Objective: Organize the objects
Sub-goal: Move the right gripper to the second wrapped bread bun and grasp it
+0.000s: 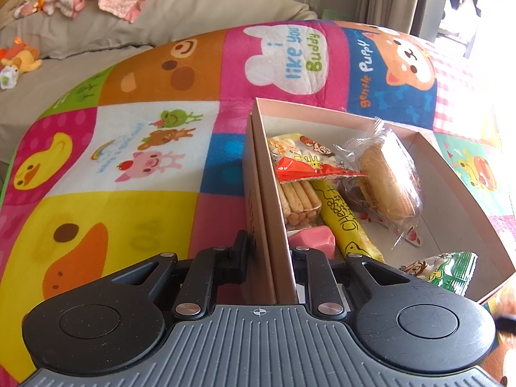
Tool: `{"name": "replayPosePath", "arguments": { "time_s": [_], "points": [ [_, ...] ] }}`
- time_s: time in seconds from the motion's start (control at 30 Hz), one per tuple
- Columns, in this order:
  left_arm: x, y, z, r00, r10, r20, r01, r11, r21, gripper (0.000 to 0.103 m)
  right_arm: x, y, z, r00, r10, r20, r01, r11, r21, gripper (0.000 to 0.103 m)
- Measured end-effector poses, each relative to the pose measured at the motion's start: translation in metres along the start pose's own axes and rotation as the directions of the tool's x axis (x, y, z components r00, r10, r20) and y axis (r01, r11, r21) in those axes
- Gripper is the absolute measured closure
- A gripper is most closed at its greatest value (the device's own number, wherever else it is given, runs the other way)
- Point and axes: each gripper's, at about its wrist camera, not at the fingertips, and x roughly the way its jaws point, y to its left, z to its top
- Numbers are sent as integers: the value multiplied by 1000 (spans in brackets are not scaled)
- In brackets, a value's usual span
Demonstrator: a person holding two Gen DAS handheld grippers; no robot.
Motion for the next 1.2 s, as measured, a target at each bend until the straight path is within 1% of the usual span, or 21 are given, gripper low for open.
{"name": "replayPosePath", "arguments": {
  "time_s": [0.1,0.13,0.2,0.23,0.27,0.33,0.37,0.43,0.47,0.5,0.63,0.73,0.8,0.87,0.93,1.07,1.13,1.2],
  "points": [
    [0,-1,0,1000,0,-1,0,1000,-1,84,-23,22,-21,998,63,-11,-64,994,-86,17],
    [0,-1,0,1000,-1,-1,1,1000,-1,84,-28,26,-26,997,69,-15,-70,993,-98,16],
    [0,0,0,1000,0,-1,0,1000,0,84,-39,31,-38,998,53,-22,-56,990,-129,13],
    [0,0,0,1000,0,-2,0,1000,-1,84,-43,31,-44,999,34,-20,-36,989,-141,11],
    [0,0,0,1000,1,-4,-1,1000,0,84,-46,29,-48,1000,9,-18,-11,989,-149,7],
    [0,-1,1,1000,4,-7,-4,1000,1,84,-50,24,-56,998,-66,-5,64,984,-165,4],
    [0,-1,1,1000,5,-8,-5,1000,1,84,-52,21,-59,994,-109,1,108,979,-172,4],
    [0,-1,2,1000,9,-11,-9,1000,4,84,-54,14,-63,979,-201,24,202,962,-185,4],
    [-1,-2,2,1000,11,-13,-11,1000,5,84,-55,10,-64,973,-229,32,231,955,-183,4],
    [-1,-2,2,1000,12,-14,-12,1000,6,84,-58,4,-64,971,-238,37,241,956,-165,4],
    [-1,-2,2,1000,16,-22,-16,1000,10,84,-76,-16,-58,985,-164,57,166,985,-35,4],
    [-1,-4,3,999,21,-28,-21,1000,13,84,-83,-27,-50,990,-120,77,115,991,66,0],
    [-2,-4,2,999,23,-29,-22,1000,13,84,-80,-36,-44,994,-82,72,71,986,148,0],
    [-2,-4,2,999,24,-30,-24,1000,13,84,-72,-44,-40,997,-48,58,33,971,236,0],
    [-1,-5,3,999,26,-33,-26,1000,13,84,-61,-50,-38,999,-31,45,16,955,295,0],
    [-1,-5,4,999,28,-42,-28,1000,10,84,-30,-51,-32,1000,-28,-11,30,934,357,0],
    [-1,-5,4,999,27,-40,-27,1000,9,84,-23,-45,-28,999,-41,-10,42,939,340,0],
    [-1,-5,4,999,27,-39,-27,1000,9,84,-17,-40,-23,999,-20,-25,27,939,341,0]
  ]
}}
